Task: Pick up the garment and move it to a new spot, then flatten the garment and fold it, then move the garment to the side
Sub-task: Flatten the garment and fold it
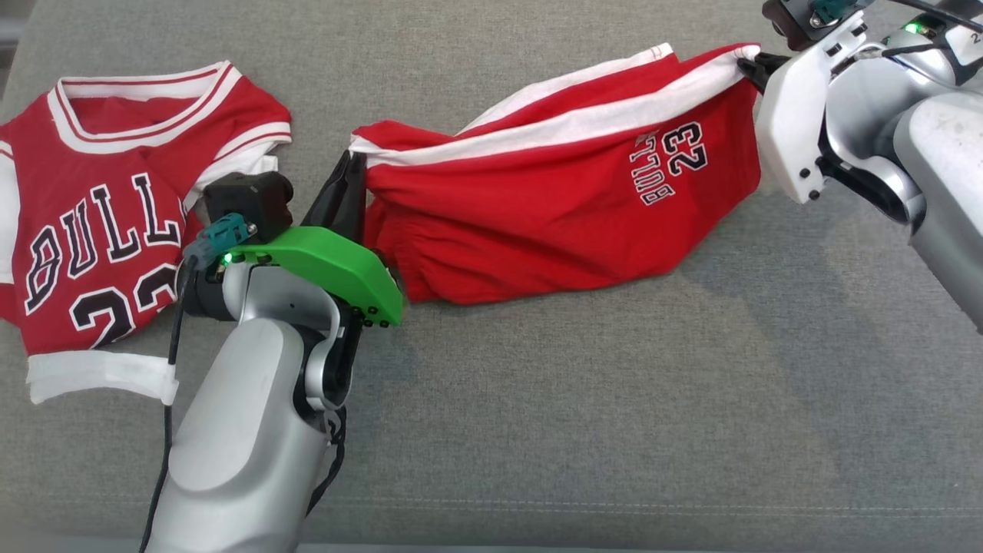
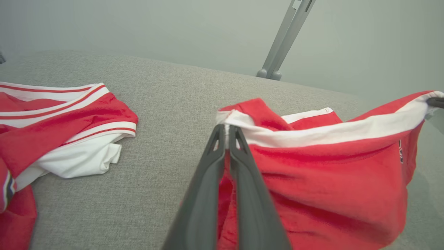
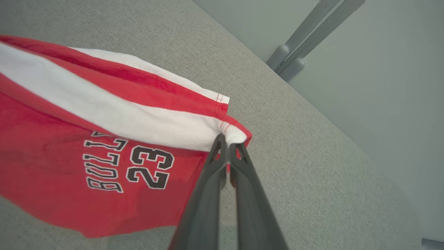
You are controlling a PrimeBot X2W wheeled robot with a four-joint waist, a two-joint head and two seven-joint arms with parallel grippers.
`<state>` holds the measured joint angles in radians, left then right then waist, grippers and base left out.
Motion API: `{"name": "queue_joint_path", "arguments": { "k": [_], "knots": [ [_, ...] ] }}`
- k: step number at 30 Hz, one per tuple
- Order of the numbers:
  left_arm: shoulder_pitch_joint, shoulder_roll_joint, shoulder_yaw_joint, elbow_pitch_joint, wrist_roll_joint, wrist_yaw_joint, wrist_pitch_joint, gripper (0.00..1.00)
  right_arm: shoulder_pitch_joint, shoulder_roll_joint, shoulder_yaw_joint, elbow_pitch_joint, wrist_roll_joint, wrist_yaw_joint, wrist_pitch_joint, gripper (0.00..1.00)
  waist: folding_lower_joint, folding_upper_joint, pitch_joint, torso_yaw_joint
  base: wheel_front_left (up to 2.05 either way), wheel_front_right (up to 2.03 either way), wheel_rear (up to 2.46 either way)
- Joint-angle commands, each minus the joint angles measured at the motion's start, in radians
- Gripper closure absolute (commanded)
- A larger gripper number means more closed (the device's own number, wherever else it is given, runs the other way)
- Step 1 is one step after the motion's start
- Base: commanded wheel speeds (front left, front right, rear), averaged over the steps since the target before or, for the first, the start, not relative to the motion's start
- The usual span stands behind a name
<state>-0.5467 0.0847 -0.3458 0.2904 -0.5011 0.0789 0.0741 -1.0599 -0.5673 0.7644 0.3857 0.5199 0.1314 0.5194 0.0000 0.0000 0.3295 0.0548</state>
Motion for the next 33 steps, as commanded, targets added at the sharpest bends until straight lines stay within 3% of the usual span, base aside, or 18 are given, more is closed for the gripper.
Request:
{"name": "queue_joint_path", "arguments": {
  "k": [1,16,17,18,28,33],
  "knots": [
    [-0.028,-0.003,0.004,0.014,-0.011,-0.006,-0.01,1.0,-0.03,0.002,0.016,0.026,0.009,-0.001,-0.019,1.0,0.0,0.0,0.028,0.027,0.0,0.0,0.0],
    [-0.194,-0.021,-0.023,0.206,-0.022,0.001,-0.042,1.0,-0.197,0.051,0.088,0.298,0.036,-0.002,-0.117,1.0,0.0,0.0,0.104,0.065,0.0,0.0,0.0],
    [-0.205,-0.022,-0.025,0.221,-0.022,0.0,-0.043,0.65,-0.2,0.058,0.088,0.31,0.039,-0.002,-0.128,0.86,0.0,0.0,0.108,0.065,0.0,0.0,0.0],
    [-0.217,-0.023,-0.026,0.231,-0.02,0.001,-0.051,0.0,-0.2,0.068,0.086,0.32,0.044,-0.002,-0.141,0.0,0.0,0.0,0.111,0.066,0.0,0.0,0.0],
    [-0.251,-0.016,-0.044,0.301,-0.016,-0.024,-0.11,0.0,-0.199,0.123,0.065,0.378,0.109,-0.002,-0.251,0.0,0.0,0.0,0.095,0.07,0.0,0.0,0.0],
    [-0.196,0.007,-0.04,0.256,0.0,-0.031,-0.212,0.0,-0.155,0.118,0.03,0.399,0.128,-0.001,-0.323,0.0,0.0,0.0,0.051,0.07,0.0,0.0,0.0]
  ]
}}
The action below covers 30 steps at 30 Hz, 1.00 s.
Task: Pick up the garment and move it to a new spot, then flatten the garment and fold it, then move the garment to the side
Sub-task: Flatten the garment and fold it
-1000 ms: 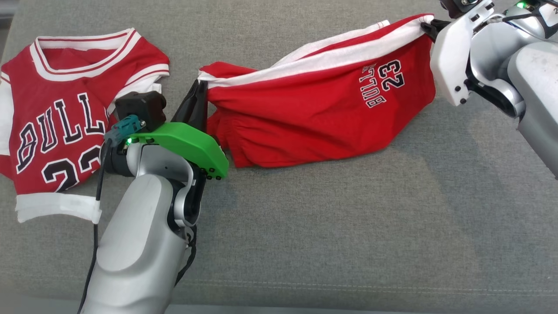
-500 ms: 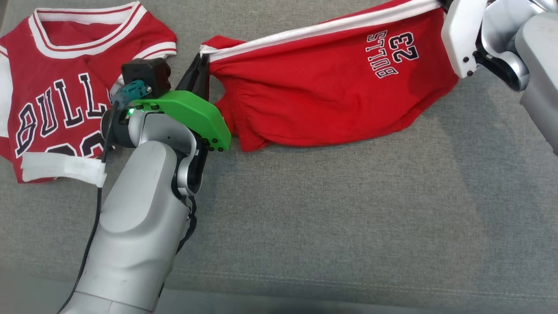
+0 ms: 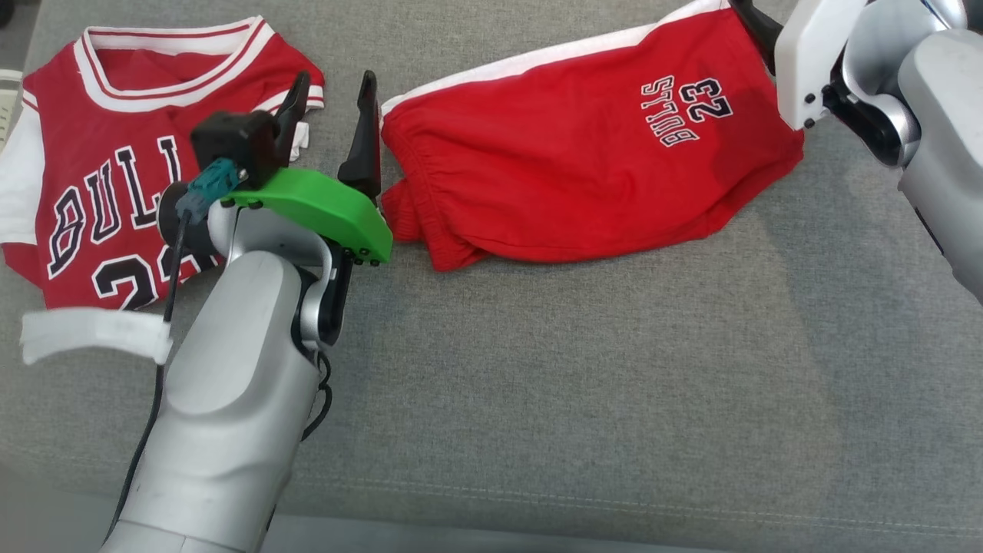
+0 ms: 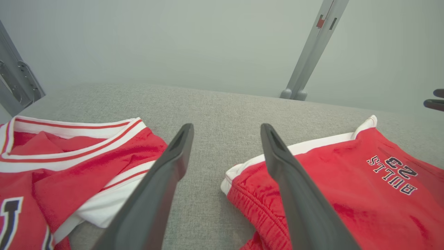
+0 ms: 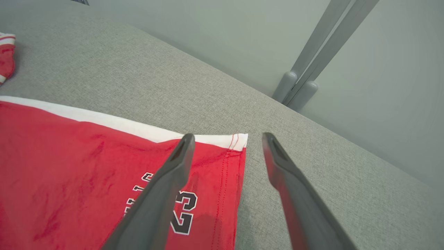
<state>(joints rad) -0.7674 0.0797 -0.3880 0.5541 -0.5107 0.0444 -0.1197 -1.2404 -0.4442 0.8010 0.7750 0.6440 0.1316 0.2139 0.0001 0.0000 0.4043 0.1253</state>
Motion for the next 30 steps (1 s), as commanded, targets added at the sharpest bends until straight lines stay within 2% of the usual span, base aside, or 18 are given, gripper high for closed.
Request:
{"name": "queue_joint_path", "arguments": {
  "k": [1,6,11,17,30],
  "knots": [
    [0.04,0.017,0.008,-0.022,0.011,0.011,-0.042,0.0,0.034,-0.006,-0.02,0.018,-0.002,-0.002,-0.041,0.0,-0.0001,0.0,-0.035,-0.001,0.0,0.0,0.0],
    [0.155,0.036,0.047,-0.113,-0.003,0.031,-0.119,0.0,0.116,0.015,-0.091,0.068,0.001,-0.002,-0.141,0.0,-0.0001,0.0,-0.089,-0.001,0.0,0.0,0.0],
    [0.3,0.061,0.076,-0.228,0.014,0.034,-0.142,0.0,0.211,0.038,-0.141,0.106,0.007,-0.002,-0.224,0.0,-0.0001,0.0,-0.127,0.001,0.0,0.0,0.0],
    [0.479,0.077,0.066,-0.379,0.074,0.023,-0.145,0.0,0.291,0.056,-0.183,0.19,-0.004,-0.002,-0.26,0.0,-0.0001,0.0,-0.151,0.013,0.0,0.0,0.0],
    [0.665,0.08,0.051,-0.538,0.194,0.043,-0.146,0.0,0.335,0.11,-0.261,0.352,-0.007,-0.002,-0.304,0.0,-0.0001,0.0,-0.115,0.038,0.0,0.0,0.0]
  ]
}}
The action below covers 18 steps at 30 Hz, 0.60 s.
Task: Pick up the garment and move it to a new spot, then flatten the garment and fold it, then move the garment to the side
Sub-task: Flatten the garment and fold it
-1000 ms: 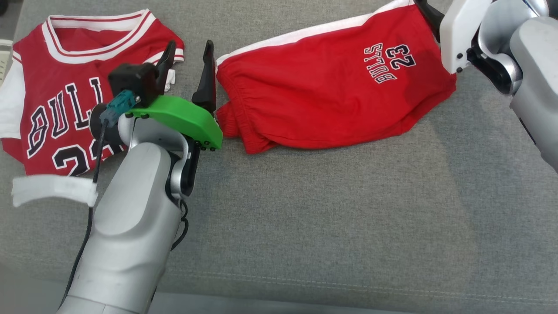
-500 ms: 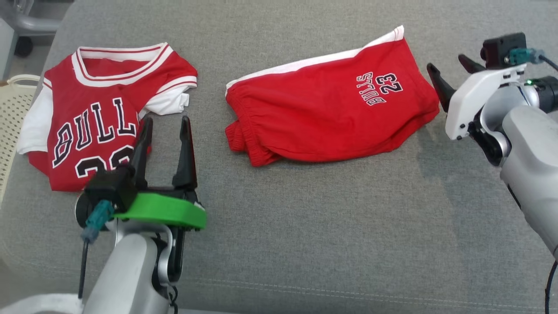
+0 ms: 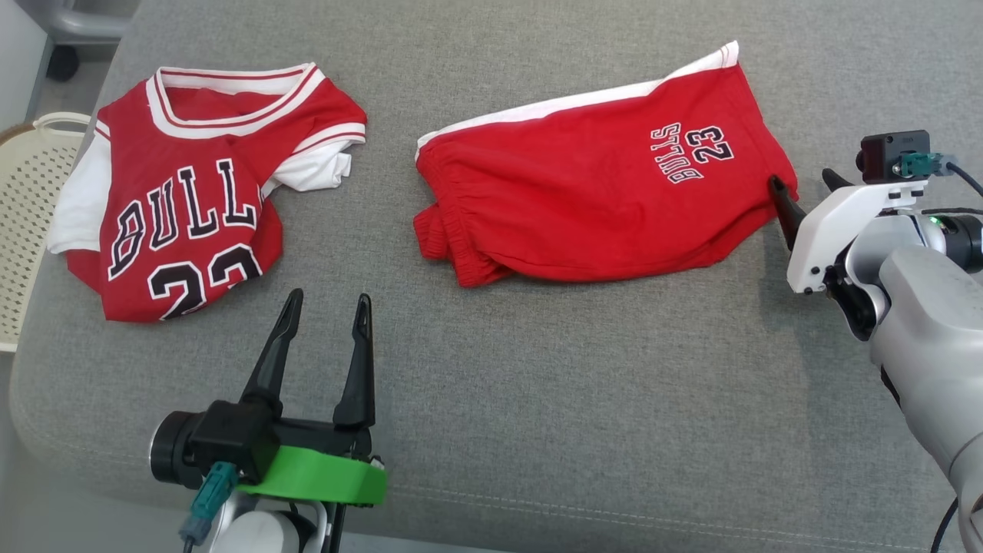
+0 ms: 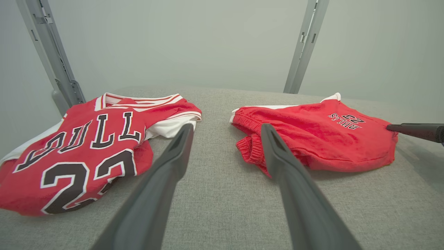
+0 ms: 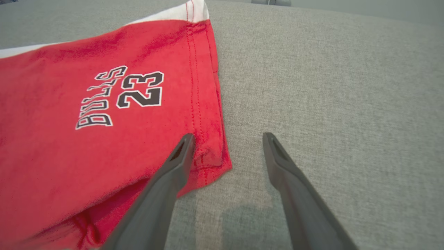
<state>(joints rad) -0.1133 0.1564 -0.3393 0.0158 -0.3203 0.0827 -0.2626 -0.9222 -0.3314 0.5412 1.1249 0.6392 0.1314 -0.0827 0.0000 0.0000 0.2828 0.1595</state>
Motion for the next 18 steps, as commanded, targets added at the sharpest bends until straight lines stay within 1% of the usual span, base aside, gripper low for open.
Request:
{"name": "queue_joint_path", "arguments": {
  "k": [1,7,8,9,10,12,18],
  "knots": [
    [0.017,0.003,0.004,-0.007,0.009,0.004,-0.003,0.0,0.015,0.001,-0.006,0.011,0.0,-0.001,-0.009,0.0,0.0,0.0,0.011,0.006,0.0,0.0,0.0],
    [0.025,0.002,0.015,-0.018,0.034,-0.004,-0.003,0.0,0.005,0.026,-0.024,0.052,0.017,-0.001,-0.006,0.0,0.0,0.0,0.026,0.015,0.0,0.0,0.0],
    [0.024,0.0,0.017,-0.019,0.037,-0.005,-0.003,0.0,0.004,0.032,-0.024,0.057,0.019,-0.001,0.001,0.11,0.0,0.0,0.028,0.016,0.0,0.0,0.0],
    [0.024,-0.002,0.019,-0.018,0.037,-0.007,-0.003,0.0,0.003,0.035,-0.025,0.063,0.022,-0.001,0.007,0.46,0.0,0.0,0.029,0.018,0.0,0.0,0.0],
    [0.023,-0.003,0.02,-0.016,0.037,-0.01,-0.003,0.0,0.004,0.04,-0.024,0.069,0.025,-0.001,0.014,0.67,0.0,0.0,0.03,0.019,0.0,0.0,0.0],
    [0.023,-0.006,0.021,-0.012,0.042,-0.012,-0.003,0.0,0.003,0.047,-0.022,0.076,0.027,-0.001,0.023,1.0,0.0,0.0,0.03,0.019,0.0,0.0,0.0],
    [0.027,-0.014,0.023,0.002,0.05,-0.022,-0.003,0.0,0.029,0.053,-0.005,0.082,0.031,-0.002,0.04,1.0,0.0,0.0,0.008,0.012,0.0,0.0,0.0]
  ]
}}
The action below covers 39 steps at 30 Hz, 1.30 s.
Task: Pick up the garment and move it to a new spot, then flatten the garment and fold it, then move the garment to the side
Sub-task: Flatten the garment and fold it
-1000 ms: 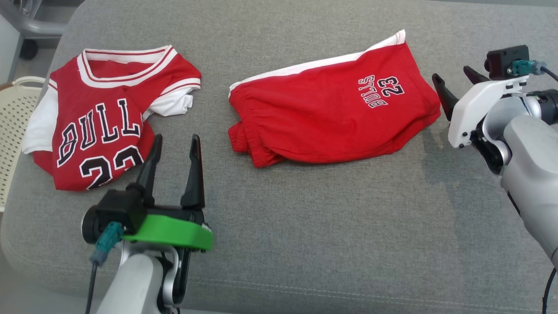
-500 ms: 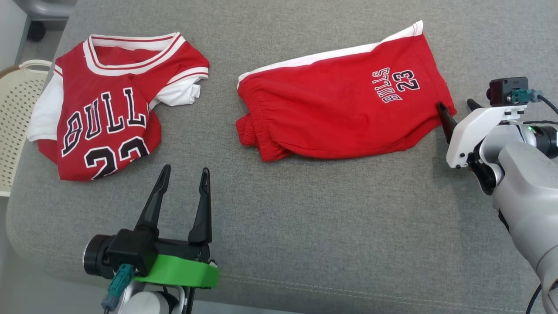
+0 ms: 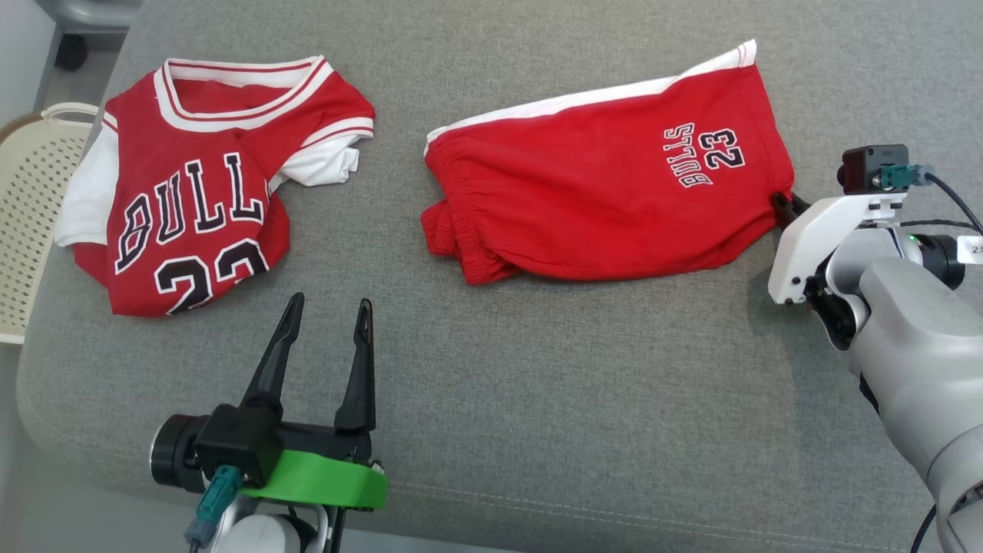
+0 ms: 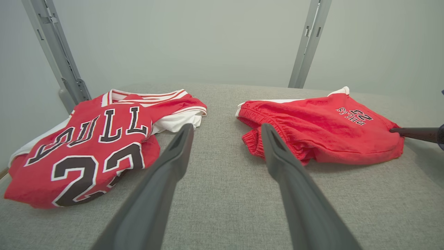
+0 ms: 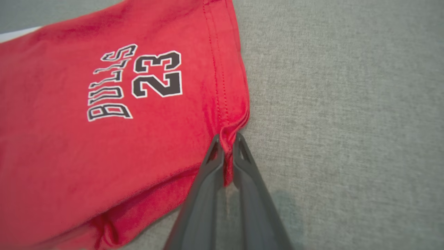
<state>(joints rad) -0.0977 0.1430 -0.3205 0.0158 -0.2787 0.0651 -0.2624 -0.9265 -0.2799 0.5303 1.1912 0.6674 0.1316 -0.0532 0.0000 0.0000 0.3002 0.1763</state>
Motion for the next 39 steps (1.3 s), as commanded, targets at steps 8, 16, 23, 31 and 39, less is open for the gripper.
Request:
{"name": "queue_joint_path", "arguments": {
  "k": [8,16,23,31,39],
  "knots": [
    [0.036,-0.002,0.0,0.032,0.016,-0.007,-0.003,0.0,0.086,0.003,0.007,0.022,0.0,-0.002,-0.048,1.0,0.0,0.0,-0.088,-0.031,0.0,0.0,0.0],
    [0.057,0.003,-0.008,0.054,0.006,-0.007,-0.002,0.0,0.148,0.024,0.003,0.012,0.018,-0.002,-0.071,1.0,0.0,0.0,-0.138,-0.053,0.0,0.0,0.0],
    [0.072,0.014,-0.013,0.055,0.0,-0.001,0.01,0.0,0.184,0.038,0.002,0.023,0.012,-0.002,-0.087,0.31,0.0,0.0,-0.164,-0.06,0.0,0.0,0.0],
    [0.1,0.012,0.006,0.089,-0.04,0.014,0.046,0.0,0.225,0.05,-0.024,0.009,0.013,-0.002,-0.171,0.0,0.0,0.0,-0.222,-0.066,0.0,0.0,0.0],
    [0.158,0.019,0.051,0.133,-0.091,0.042,0.064,0.0,0.343,0.033,-0.124,-0.155,-0.08,-0.002,-0.213,0.0,0.0,0.0,-0.332,-0.091,0.0,0.0,0.0]
  ]
}}
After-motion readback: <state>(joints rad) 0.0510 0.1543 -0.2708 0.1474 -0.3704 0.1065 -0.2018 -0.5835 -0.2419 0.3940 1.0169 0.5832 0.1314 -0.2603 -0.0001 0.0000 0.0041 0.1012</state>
